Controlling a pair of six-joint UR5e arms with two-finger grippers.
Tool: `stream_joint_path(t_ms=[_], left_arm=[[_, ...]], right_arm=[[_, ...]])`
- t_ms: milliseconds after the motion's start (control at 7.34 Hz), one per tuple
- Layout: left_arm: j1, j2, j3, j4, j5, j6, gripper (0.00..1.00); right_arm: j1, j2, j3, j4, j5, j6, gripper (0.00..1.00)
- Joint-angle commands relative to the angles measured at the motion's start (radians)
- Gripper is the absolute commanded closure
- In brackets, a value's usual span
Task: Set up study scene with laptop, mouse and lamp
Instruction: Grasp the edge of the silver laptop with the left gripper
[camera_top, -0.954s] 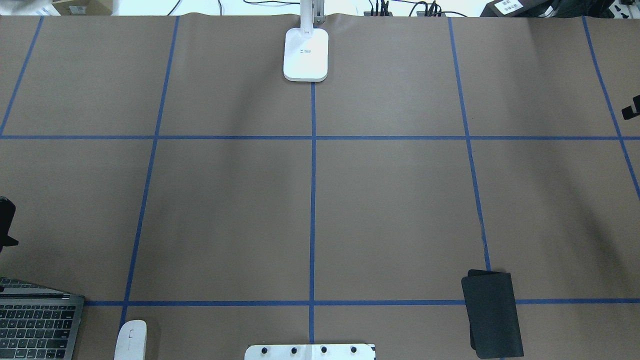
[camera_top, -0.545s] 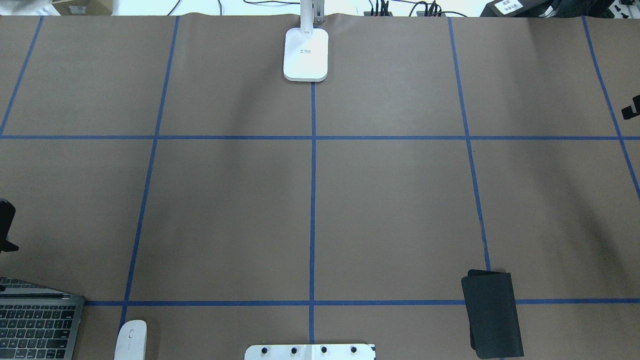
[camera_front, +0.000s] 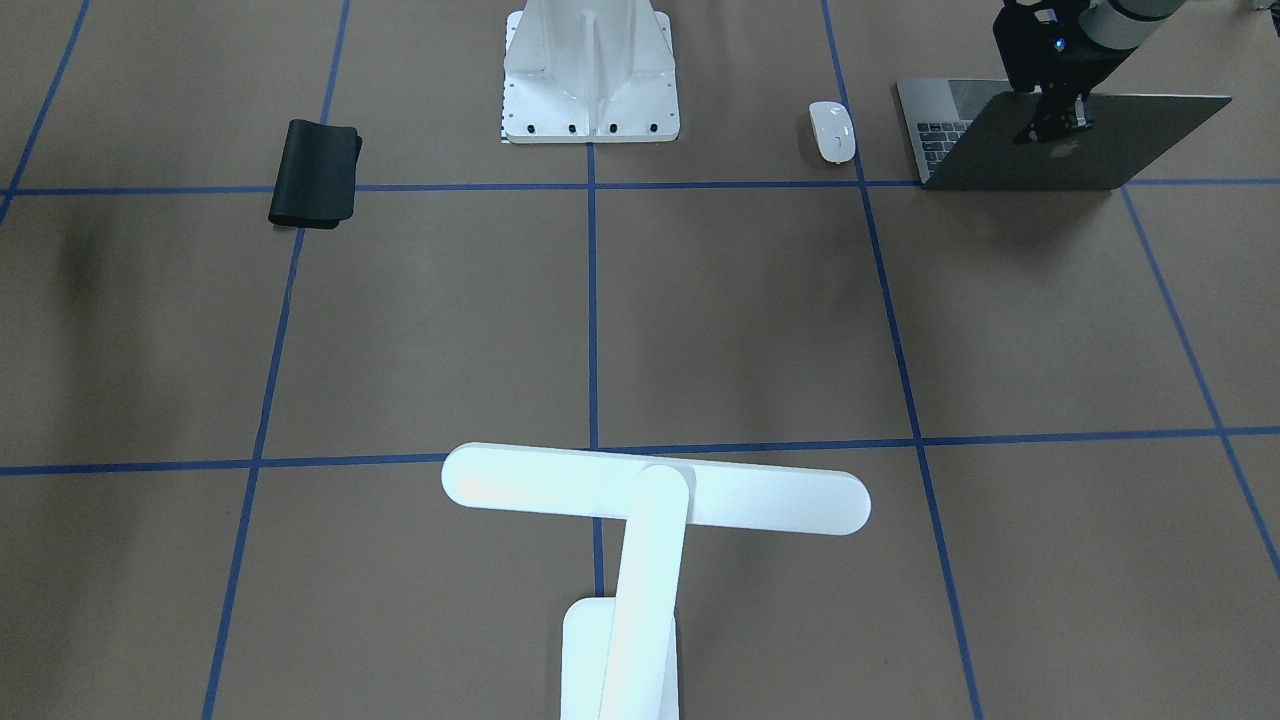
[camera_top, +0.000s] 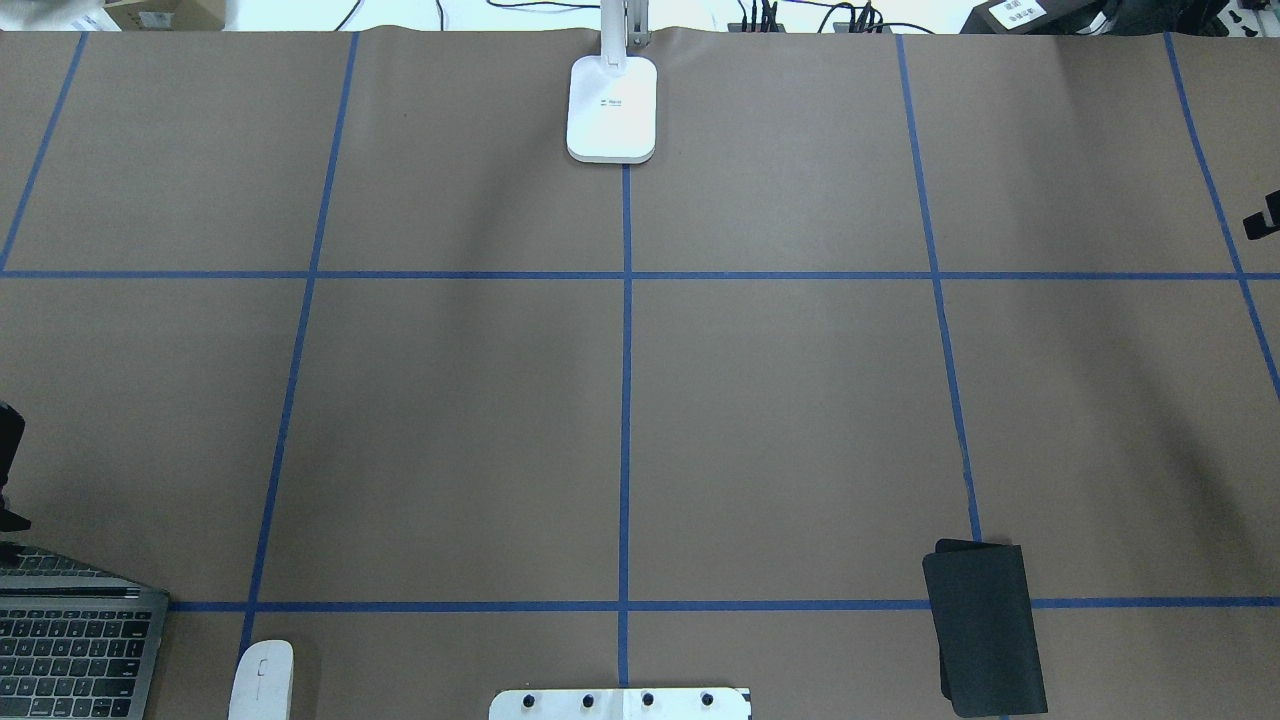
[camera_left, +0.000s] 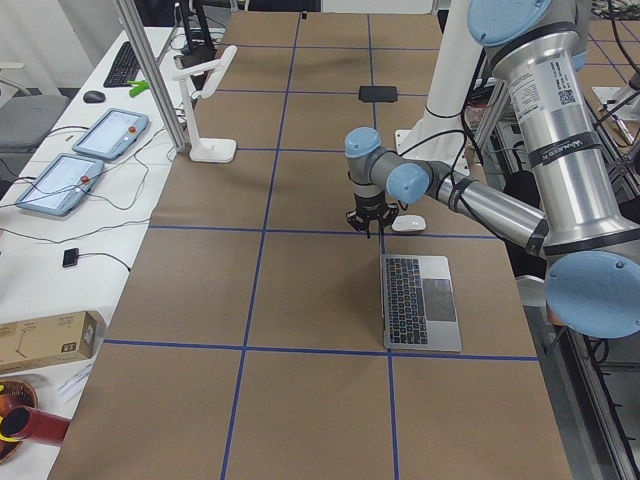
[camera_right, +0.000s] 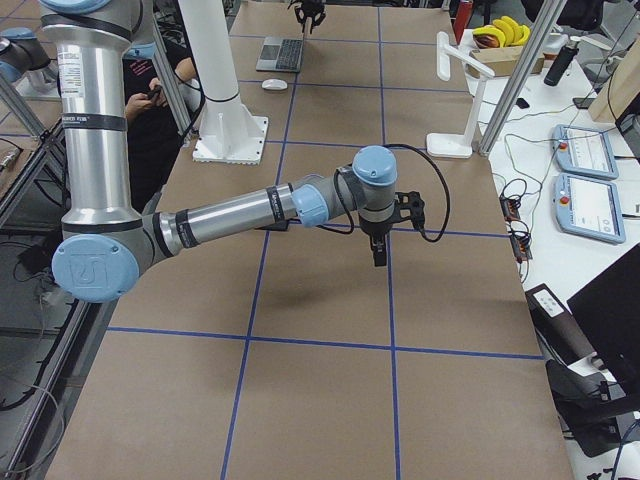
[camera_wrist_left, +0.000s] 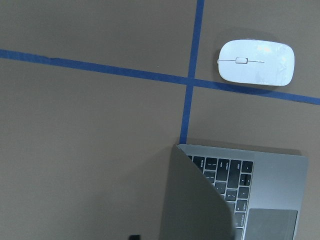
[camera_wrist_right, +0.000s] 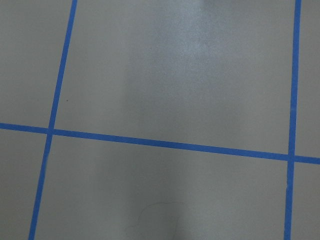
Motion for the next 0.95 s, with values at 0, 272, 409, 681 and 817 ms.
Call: stream_joint_path(t_ms=[0, 272, 409, 681, 817], left_arm=[[0.0, 0.002, 0.0, -0.011, 0.0, 0.001, 0.81], [0.0, 0.002, 0.001, -0.023, 0.0, 0.001, 0.92], [0.0, 0.001, 0.0, -0.025, 0.0, 0.001, 0.93], [-0.002, -0.033, 0.018, -0.023, 0.001, 0.066, 0.96], [-0.002, -0.045, 0.018, -0.023, 0.001, 0.068, 0.96]], right_arm=[[0.0, 0.0, -0.002, 0.0, 0.0, 0.0, 0.0], [0.0, 0.0, -0.003, 0.0, 0.0, 0.0, 0.0], [0.0, 0.0, -0.003, 0.0, 0.0, 0.0, 0.0], [-0.002, 0.001, -0.003, 0.0, 0.0, 0.002, 0.0], [-0.006, 0.001, -0.003, 0.0, 0.0, 0.003, 0.0]])
